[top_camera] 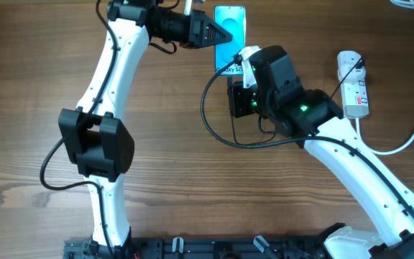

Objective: Plug charger to phone and switch on socket
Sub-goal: 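Tilt the phone down toward the table with the left gripper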

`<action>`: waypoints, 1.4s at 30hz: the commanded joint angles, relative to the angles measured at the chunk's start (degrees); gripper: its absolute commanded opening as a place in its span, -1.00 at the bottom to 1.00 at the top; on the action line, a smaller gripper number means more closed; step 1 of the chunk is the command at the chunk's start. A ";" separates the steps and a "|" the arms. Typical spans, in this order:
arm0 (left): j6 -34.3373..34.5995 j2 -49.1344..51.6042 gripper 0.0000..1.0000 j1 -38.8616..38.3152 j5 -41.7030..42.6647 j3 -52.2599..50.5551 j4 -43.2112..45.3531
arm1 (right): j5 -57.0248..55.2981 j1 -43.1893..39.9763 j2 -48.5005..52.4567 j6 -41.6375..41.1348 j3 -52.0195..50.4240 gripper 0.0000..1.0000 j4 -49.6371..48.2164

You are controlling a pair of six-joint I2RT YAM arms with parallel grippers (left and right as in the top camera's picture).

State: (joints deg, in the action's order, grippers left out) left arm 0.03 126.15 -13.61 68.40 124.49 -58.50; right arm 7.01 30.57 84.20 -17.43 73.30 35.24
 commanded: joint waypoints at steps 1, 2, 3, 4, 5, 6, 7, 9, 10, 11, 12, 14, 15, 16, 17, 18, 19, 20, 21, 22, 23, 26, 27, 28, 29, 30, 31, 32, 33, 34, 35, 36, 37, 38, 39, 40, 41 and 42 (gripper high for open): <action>-0.68 -0.87 -0.92 -1.51 2.93 -0.13 -2.82 | -7.06 -1.01 -0.09 4.59 1.86 -0.91 -6.03; -0.68 -0.87 -0.92 -1.51 2.95 -0.13 -2.99 | -7.04 -1.01 -0.09 4.90 1.86 -0.91 -6.58; -0.68 -0.87 -0.92 -1.51 2.95 -0.13 -3.21 | -7.06 -1.01 -0.09 5.31 1.86 -0.91 -7.23; -0.70 -0.87 -0.92 -1.51 2.91 -0.13 -3.52 | -7.23 -1.01 -0.09 5.38 1.86 -0.91 -8.04; -0.74 -0.87 -0.92 -1.51 2.91 -0.13 -3.52 | -7.19 -1.01 -0.11 5.31 1.86 -0.91 -8.50; -0.74 -0.87 -0.92 -1.51 2.91 -0.13 -3.50 | -7.19 -1.01 -0.22 5.22 1.88 -0.91 -8.92; -0.94 -0.87 -0.92 -1.51 2.89 -0.13 -3.50 | -7.19 -1.01 -0.31 5.16 1.88 -0.91 -9.03; -1.14 -0.87 -0.92 -1.51 2.89 -0.13 -3.50 | -7.19 -1.03 -0.92 4.00 1.88 -0.90 -8.85; -1.16 -0.87 -0.92 -1.51 2.86 -0.13 -3.50 | -7.06 -1.01 -1.36 2.73 1.88 -0.89 -8.70; -1.16 -0.87 -0.92 -1.51 2.89 -0.13 -3.50 | -6.97 -1.01 -1.81 2.21 1.88 -0.89 -8.66; -1.14 -0.90 -0.92 -1.51 2.89 -0.13 -3.48 | -6.99 -1.01 -2.19 2.23 1.88 -0.87 -8.66; -1.14 -0.87 -0.92 -1.51 2.91 -0.13 -3.52 | -7.74 -1.03 -2.73 2.45 1.88 -0.86 -9.05; -1.11 -0.87 -0.92 -1.51 2.91 -0.13 -3.52 | -8.09 -1.03 -2.75 2.45 1.88 -0.81 -9.33; -1.09 -0.87 -0.92 -1.51 2.91 -0.13 -3.52 | -8.07 -1.03 -2.75 2.43 1.88 -0.77 -9.77; -1.09 -0.87 -0.92 -1.51 2.93 -0.13 -3.56 | -8.07 -1.01 -2.73 2.45 1.88 -0.76 -10.01; -1.09 -0.87 -0.92 -1.51 2.93 -0.13 -3.74 | -8.07 -1.01 -2.73 2.43 1.88 -0.76 -10.19; -1.09 -0.87 -0.92 -1.51 2.93 -0.13 -3.96 | -8.07 -1.03 -2.73 2.43 1.88 -0.74 -10.38; -1.09 -0.87 -0.92 -1.51 2.93 -0.13 -4.04 | -8.07 -1.01 -2.73 2.45 1.88 -0.68 -10.38; -1.09 -0.87 -0.92 -1.51 2.91 -0.13 -4.04 | -8.07 -1.01 -2.73 2.43 1.88 -0.60 -10.23; -1.11 -0.87 -0.92 -1.51 2.89 -0.13 -3.93 | -8.02 -1.01 -2.73 2.36 1.88 -0.58 -9.92; -1.09 -0.87 -0.92 -1.40 2.71 -0.13 -3.69 | -7.80 -1.01 -2.75 2.38 1.88 -0.56 -9.40; -1.07 -0.87 -0.92 -0.92 0.13 -0.13 -3.23 | -6.93 -1.01 -3.04 1.86 1.88 -0.15 -6.91; -0.68 -0.87 -0.92 -0.68 -1.22 -0.13 -3.23 | -6.95 -1.01 -3.13 1.27 1.88 0.04 -5.99; 0.48 -0.87 -0.92 -0.33 -3.93 -0.13 -3.26 | -6.97 -1.03 -3.30 0.24 1.88 0.31 -4.85; 3.06 -0.79 -0.92 0.02 -8.48 -0.13 -3.30 | -6.97 -1.03 -3.34 -1.27 1.88 0.60 -3.50; 4.92 -0.72 -0.92 0.07 -12.92 -0.15 -3.63 | -6.99 -1.03 -3.43 -2.47 1.88 0.71 -2.51; 5.18 -0.66 -0.92 0.07 -15.82 -0.26 -4.07 | -6.97 -1.03 -3.43 -2.60 1.88 0.75 -1.88; 5.16 -0.61 -0.92 -0.04 -17.77 -0.57 -4.44 | -6.97 -1.01 -3.43 -3.02 1.88 0.76 -1.44; 5.16 -0.57 -0.92 -0.35 -19.10 -1.11 -5.20 | -6.99 -1.03 -3.43 -3.82 1.88 0.79 -0.98; 5.18 -0.52 -0.92 -0.68 -20.24 -1.97 -5.57 | -6.97 -1.03 -3.43 -3.80 1.88 0.80 -0.66; 5.20 -0.52 -0.92 -1.36 -22.23 -3.76 -5.53 | -6.97 -1.03 -3.43 -3.82 1.88 0.82 -0.37; 5.53 -0.50 -0.92 -1.77 -23.26 -4.90 -5.33 | -6.97 -1.03 -3.43 -3.82 1.86 0.86 -0.13; 6.75 -0.44 -0.92 -2.23 -24.00 -6.40 -4.59 | -6.95 -1.01 -3.43 -3.85 1.88 0.99 0.02; 7.67 -0.44 -0.92 -2.51 -24.17 -7.85 -3.63 | -6.95 -1.01 -3.43 -3.85 1.86 0.99 0.17; 8.20 -0.44 -0.92 -2.82 -24.15 -9.64 -2.29 | -6.95 -1.01 -3.43 -3.82 1.86 0.99 0.31; 8.26 -0.42 -0.92 -3.04 -24.17 -11.04 -1.25 | -6.95 -1.01 -3.43 -3.85 1.88 1.00 0.46; 8.50 -0.39 -0.92 -3.08 -24.17 -12.22 -0.48 | -6.95 -1.01 -3.43 -3.98 1.86 0.99 0.72; 9.14 -0.39 -0.92 -3.13 -24.17 -13.44 0.35 | -6.95 -1.01 -3.43 -4.04 1.86 0.99 1.01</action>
State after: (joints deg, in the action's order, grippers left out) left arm 6.79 126.15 -16.19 44.64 114.48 -60.10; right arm 0.80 29.52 81.95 -20.78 74.08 35.81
